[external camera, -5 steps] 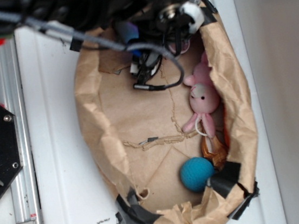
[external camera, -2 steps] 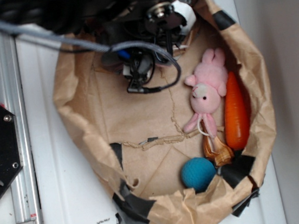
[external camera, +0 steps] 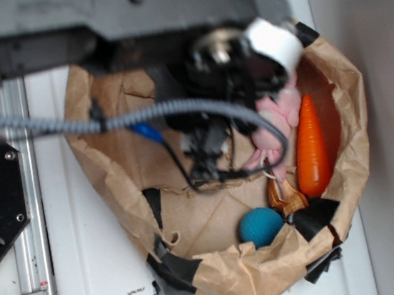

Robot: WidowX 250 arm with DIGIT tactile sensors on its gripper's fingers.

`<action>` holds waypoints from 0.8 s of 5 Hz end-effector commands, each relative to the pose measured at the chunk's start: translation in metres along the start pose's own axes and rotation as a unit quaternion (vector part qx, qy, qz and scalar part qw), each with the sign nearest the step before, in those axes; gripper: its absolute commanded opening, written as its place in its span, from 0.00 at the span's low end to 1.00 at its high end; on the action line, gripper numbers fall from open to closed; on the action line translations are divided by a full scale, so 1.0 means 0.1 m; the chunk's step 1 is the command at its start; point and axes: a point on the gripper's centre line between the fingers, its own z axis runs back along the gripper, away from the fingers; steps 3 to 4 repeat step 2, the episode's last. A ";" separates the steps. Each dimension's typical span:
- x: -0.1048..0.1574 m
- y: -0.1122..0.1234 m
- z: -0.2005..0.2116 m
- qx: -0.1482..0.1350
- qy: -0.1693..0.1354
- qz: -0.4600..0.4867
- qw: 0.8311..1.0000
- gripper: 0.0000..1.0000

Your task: Grab the gray animal.

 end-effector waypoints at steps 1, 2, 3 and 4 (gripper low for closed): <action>0.00 -0.15 0.29 -0.023 -0.073 0.126 0.989 0.00; -0.01 -0.14 0.27 -0.028 -0.072 0.141 0.987 0.00; -0.01 -0.14 0.27 -0.028 -0.072 0.141 0.987 0.00; -0.01 -0.14 0.27 -0.028 -0.072 0.141 0.987 0.00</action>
